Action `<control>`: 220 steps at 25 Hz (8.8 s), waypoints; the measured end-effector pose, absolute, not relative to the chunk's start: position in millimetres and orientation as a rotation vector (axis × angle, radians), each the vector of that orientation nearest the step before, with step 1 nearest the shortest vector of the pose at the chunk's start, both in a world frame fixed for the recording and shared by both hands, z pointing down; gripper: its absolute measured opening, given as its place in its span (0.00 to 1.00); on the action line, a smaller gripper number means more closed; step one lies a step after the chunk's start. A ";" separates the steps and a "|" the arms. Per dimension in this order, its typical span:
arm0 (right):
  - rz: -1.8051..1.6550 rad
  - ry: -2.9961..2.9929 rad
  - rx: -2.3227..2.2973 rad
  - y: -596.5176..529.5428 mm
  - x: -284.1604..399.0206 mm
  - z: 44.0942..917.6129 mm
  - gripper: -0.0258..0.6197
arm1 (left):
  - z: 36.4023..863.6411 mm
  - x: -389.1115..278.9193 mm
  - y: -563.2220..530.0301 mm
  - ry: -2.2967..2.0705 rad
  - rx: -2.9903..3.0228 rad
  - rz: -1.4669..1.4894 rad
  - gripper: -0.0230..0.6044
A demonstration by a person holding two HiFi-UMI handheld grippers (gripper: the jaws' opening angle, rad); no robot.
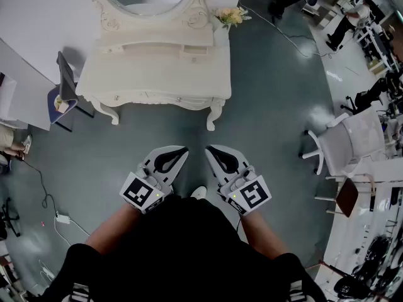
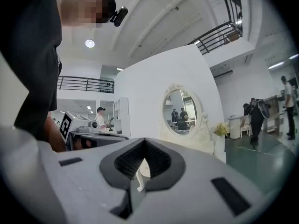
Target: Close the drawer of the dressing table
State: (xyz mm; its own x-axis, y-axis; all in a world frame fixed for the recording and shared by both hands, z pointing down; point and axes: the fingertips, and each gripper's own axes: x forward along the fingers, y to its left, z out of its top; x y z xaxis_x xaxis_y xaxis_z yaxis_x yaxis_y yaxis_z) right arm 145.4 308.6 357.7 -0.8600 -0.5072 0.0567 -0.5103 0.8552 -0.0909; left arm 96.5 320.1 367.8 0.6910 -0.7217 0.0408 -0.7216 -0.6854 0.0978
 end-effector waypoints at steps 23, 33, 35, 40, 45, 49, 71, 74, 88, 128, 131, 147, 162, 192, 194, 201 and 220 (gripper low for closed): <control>0.161 -2.957 0.986 310.2 68.9 356.7 0.04 | 352.0 4.0 320.1 -1.221 2.802 -0.062 0.03; 0.206 -2.920 1.049 286.9 48.4 366.0 0.04 | 367.5 -23.7 298.8 -1.190 2.784 -0.051 0.03; 0.220 -2.919 1.035 276.9 47.2 369.0 0.04 | 371.4 -25.4 289.7 -1.194 2.764 -0.053 0.03; 0.213 -2.928 0.996 240.8 49.4 375.0 0.04 | 380.6 -25.3 251.3 -1.219 2.737 -0.038 0.03; 0.207 -2.938 0.943 195.0 57.7 377.2 0.04 | 374.4 -19.7 207.2 -1.272 2.726 -0.036 0.03; 0.190 -2.945 0.906 154.4 67.1 372.6 0.04 | 370.2 -11.7 169.4 -1.301 2.715 -0.023 0.03; 0.217 -2.999 0.780 44.0 122.6 375.9 0.04 | 371.7 51.0 69.1 -1.430 2.658 0.028 0.03; 0.227 -3.001 0.783 36.9 124.6 377.5 0.04 | 372.9 55.2 63.0 -1.427 2.662 0.031 0.03; 0.224 -2.970 0.811 -14.8 113.2 387.8 0.04 | 383.2 49.0 6.2 -1.379 2.682 0.004 0.03; 0.712 -2.242 1.165 -191.1 26.4 629.3 0.13 | 445.3 -61.2 -184.8 -1.024 2.854 0.053 0.03; 0.766 -2.181 1.173 -197.4 25.9 650.9 0.19 | 448.8 -61.9 -188.9 -1.001 2.856 0.038 0.03; 0.917 -1.997 1.170 -216.5 20.8 725.7 0.26 | 466.6 -55.4 -212.0 -0.934 2.856 0.047 0.03; 0.959 -1.932 1.196 -225.0 12.9 747.2 0.19 | 477.1 -62.2 -217.7 -0.939 2.844 0.081 0.03; 0.909 -1.957 1.244 -281.3 13.2 743.9 0.19 | 480.8 -73.4 -235.2 -1.019 2.809 0.100 0.03; 0.904 -1.961 1.243 -286.7 12.4 743.7 0.19 | 480.6 -74.9 -236.2 -1.031 2.803 0.107 0.03; 0.885 -1.966 1.234 -298.9 10.7 744.1 0.19 | 481.3 -78.2 -236.2 -1.069 2.782 0.095 0.03; 0.840 -2.022 1.183 -276.4 14.2 730.0 0.22 | 474.2 -81.5 -224.6 -1.119 2.789 0.136 0.03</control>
State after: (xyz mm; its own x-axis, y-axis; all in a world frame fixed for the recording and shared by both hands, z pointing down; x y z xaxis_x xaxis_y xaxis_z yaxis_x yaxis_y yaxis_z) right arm 14.2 -276.4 730.0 -0.3893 -0.4880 0.7813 -0.8979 0.3904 -0.2036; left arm -81.5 -224.6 474.2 0.7205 -0.6805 0.1332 -0.6926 -0.7157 0.0899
